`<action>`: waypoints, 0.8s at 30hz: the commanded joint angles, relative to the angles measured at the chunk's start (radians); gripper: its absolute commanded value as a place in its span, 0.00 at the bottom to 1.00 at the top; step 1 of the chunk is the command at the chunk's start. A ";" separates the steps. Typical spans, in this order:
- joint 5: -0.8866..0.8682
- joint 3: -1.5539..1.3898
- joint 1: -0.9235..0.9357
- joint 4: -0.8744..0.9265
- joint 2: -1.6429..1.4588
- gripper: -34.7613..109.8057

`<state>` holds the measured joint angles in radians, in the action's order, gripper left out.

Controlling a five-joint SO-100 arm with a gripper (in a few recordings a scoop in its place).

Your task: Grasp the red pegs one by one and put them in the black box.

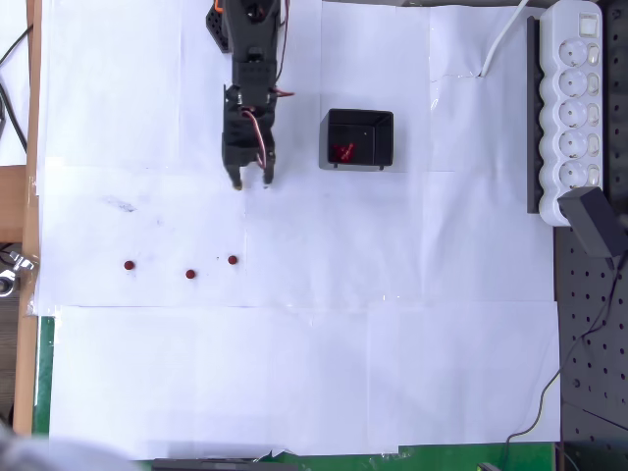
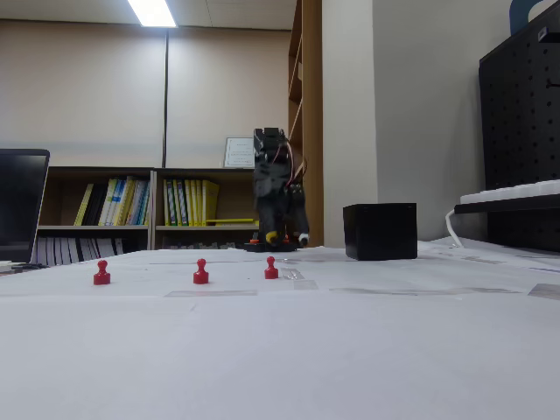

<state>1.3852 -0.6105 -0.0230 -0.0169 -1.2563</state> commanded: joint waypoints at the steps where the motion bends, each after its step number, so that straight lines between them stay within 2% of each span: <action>1: 0.000 -0.106 0.009 -0.137 -0.150 0.36; 4: -0.015 -0.175 0.028 -0.239 -0.308 0.36; 10: -0.018 -0.350 0.057 -0.287 -0.541 0.35; 24: 0.072 -0.468 0.089 -0.367 -0.696 0.35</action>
<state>1.4251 -1.0477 0.0383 -0.3620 -1.9282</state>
